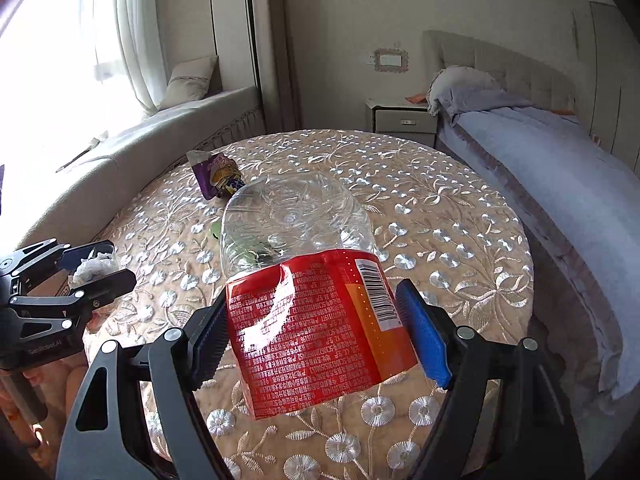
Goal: Collect trash
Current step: 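Carry the white wrapper and clear bottle over the bin and open both tools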
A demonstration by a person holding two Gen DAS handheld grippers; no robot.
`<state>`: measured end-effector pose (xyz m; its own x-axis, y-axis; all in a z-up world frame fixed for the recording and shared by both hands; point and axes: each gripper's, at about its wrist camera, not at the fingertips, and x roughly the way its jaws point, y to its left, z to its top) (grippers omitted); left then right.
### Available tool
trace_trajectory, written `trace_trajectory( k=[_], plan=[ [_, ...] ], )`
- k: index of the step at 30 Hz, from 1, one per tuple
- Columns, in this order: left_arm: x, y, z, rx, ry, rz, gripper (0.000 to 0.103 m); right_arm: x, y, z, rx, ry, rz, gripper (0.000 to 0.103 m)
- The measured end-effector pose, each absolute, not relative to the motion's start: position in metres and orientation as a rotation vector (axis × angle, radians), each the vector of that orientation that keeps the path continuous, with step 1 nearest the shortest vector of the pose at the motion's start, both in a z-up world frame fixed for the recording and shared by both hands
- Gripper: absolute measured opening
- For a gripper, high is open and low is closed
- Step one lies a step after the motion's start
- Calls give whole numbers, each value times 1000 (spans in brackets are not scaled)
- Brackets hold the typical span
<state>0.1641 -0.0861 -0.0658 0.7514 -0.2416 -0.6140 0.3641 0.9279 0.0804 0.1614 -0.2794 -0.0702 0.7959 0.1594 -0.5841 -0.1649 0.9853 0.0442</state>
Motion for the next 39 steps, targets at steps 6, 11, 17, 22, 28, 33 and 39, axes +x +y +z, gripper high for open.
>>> trace_trajectory(
  k=[6,11,17,22,28,33,39],
  plan=[
    [131,-125,-59,229,600,-412,45,110,-304,-63,16,578,124,79],
    [135,-143,-83,238,646,-421,38,78,-326,-68,26,572,49,79],
    [136,-126,-104,201,689,-412,81,58,-353,-83,67,608,-24,79],
    [144,-154,-120,260,673,-401,84,52,-367,-103,109,647,-45,79],
    [173,-179,-140,248,774,-397,52,40,-384,-113,147,661,-85,79],
    [164,-189,-136,255,756,-418,50,30,-392,-114,153,654,-119,79],
    [136,-230,-124,333,694,-504,50,6,-411,-115,165,650,-176,79]
  ],
)
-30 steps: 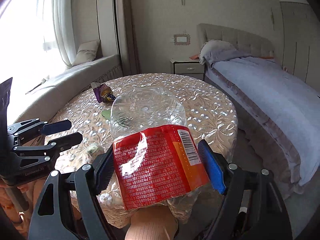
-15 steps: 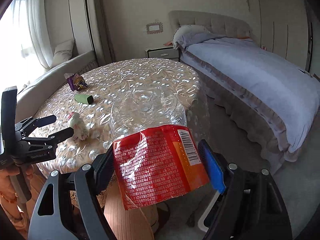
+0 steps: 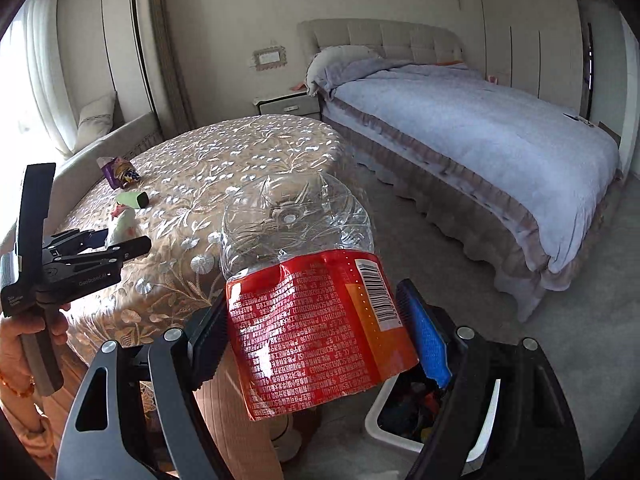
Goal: Collect trash
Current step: 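Carry the white wrapper and clear bottle over the bin and open both tools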
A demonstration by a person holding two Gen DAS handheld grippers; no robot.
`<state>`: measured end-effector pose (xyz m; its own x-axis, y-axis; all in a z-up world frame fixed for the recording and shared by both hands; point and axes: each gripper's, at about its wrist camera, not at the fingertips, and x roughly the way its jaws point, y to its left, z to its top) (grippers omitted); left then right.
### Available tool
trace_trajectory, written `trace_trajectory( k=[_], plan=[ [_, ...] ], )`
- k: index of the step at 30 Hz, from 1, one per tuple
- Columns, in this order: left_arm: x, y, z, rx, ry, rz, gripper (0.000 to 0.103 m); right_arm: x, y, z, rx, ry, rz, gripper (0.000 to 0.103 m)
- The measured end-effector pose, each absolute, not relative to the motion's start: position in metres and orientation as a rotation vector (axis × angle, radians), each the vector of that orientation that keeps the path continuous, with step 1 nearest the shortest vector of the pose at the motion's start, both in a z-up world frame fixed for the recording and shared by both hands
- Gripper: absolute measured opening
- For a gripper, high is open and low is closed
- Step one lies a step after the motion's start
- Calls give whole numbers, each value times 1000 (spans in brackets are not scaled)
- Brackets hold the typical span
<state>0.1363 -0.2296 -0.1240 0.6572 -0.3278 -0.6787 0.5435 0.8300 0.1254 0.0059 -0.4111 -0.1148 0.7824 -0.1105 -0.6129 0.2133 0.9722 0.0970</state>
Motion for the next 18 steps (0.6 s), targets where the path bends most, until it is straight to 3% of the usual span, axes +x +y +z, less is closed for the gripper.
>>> trace_trajectory(
  k=[8,18],
  plan=[
    [90,-309,-125,469,645,-704,50,-32,-446,-127,185,689,-288,79],
    [55,-389,-164,618,681,-894,50,-69,-484,-156,226,765,-402,79]
  ],
)
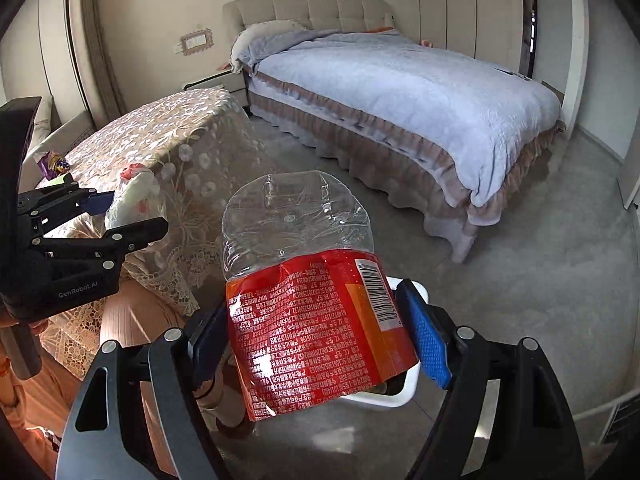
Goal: Collect trash
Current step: 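Carry the white wrapper and clear bottle over the bin and open both tools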
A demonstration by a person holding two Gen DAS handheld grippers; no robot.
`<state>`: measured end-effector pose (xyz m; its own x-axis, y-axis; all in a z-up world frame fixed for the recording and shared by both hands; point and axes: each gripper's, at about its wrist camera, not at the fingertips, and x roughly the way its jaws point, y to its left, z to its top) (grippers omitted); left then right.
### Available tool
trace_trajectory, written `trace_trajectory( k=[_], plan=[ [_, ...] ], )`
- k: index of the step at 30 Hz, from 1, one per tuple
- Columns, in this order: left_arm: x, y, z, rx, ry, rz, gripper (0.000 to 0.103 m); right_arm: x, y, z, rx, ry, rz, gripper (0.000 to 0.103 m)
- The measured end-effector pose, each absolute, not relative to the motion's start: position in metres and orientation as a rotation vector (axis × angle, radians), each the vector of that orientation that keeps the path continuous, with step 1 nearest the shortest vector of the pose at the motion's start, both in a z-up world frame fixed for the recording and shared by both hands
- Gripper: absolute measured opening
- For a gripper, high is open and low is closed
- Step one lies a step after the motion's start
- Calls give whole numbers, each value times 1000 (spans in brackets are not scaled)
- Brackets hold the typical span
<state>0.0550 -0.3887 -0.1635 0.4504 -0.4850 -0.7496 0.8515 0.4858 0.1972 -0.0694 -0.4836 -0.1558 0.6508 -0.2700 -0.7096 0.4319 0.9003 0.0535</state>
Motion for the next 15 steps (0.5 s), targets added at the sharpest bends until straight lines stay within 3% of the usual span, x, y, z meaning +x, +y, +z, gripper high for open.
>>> trace_trajectory(
  k=[15],
  plan=[
    [61,-475,-262,809,917,-1084,53,-66,-522,-236,177,955,-431,79]
  ],
)
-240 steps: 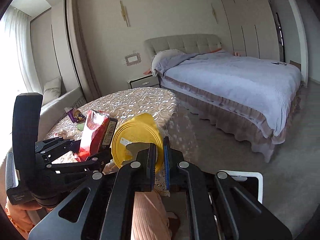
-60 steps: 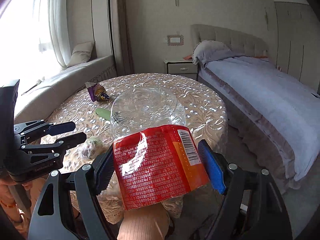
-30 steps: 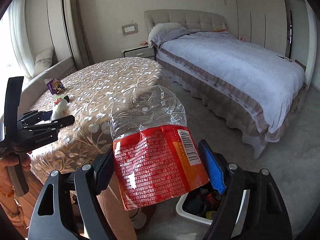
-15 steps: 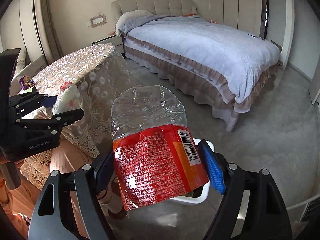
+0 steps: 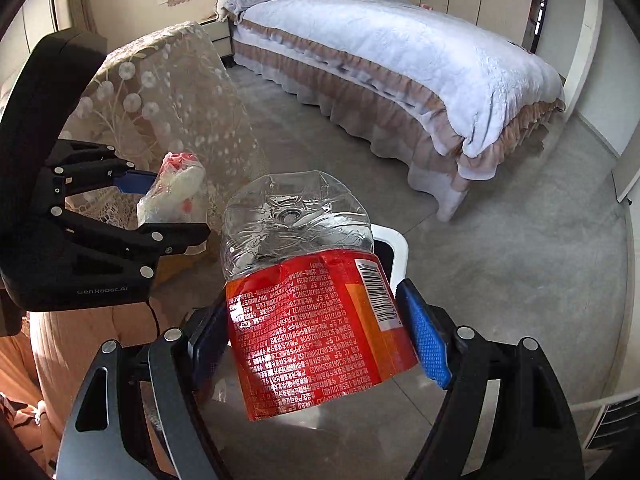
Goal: Collect trash
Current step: 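Carry the white wrapper and clear bottle over the bin and open both tools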
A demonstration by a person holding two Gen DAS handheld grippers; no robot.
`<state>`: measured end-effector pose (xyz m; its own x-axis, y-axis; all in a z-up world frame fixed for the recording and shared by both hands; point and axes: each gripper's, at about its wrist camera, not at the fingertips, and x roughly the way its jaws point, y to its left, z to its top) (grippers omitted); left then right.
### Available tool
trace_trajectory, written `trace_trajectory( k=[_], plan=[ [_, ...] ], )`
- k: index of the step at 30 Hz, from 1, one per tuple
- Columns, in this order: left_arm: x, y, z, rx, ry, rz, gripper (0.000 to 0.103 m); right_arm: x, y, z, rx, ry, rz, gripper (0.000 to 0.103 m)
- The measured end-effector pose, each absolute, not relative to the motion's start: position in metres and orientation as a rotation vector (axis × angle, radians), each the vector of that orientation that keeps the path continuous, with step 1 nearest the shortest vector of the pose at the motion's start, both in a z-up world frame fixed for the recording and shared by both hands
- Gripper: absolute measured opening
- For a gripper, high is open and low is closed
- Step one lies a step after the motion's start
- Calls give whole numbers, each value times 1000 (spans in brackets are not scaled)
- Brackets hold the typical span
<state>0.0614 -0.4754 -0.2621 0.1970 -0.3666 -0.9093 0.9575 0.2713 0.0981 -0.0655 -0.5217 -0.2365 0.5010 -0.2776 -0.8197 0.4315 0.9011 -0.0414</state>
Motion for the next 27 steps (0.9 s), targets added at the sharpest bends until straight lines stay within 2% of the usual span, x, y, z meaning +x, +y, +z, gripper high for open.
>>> trace_trajectory(
  k=[1,2,4,8,15,21,27],
  plan=[
    [63,-481,-268,820,940,-1104,67,-64,-525,-243,175,973,-432,80],
    [63,-486,-275,834,955,-1107,98,-61,-528,-250,174,996,-428,81],
    [63,-493,-286,873,953,-1084,98,-59,-534,-264,154,1055,-447,100],
    [60,-494,-301,912,978,-1085,98,-62,-540,-281,138,1111,-479,99],
    [60,-489,-299,903,977,-1066,98,-75,-542,-281,152,1081,-500,99],
    [57,-475,-276,866,920,-1060,98,-72,-539,-263,130,1021,-502,99],
    [57,-447,-227,763,825,-1043,98,-70,-516,-220,89,906,-496,99]
  ],
)
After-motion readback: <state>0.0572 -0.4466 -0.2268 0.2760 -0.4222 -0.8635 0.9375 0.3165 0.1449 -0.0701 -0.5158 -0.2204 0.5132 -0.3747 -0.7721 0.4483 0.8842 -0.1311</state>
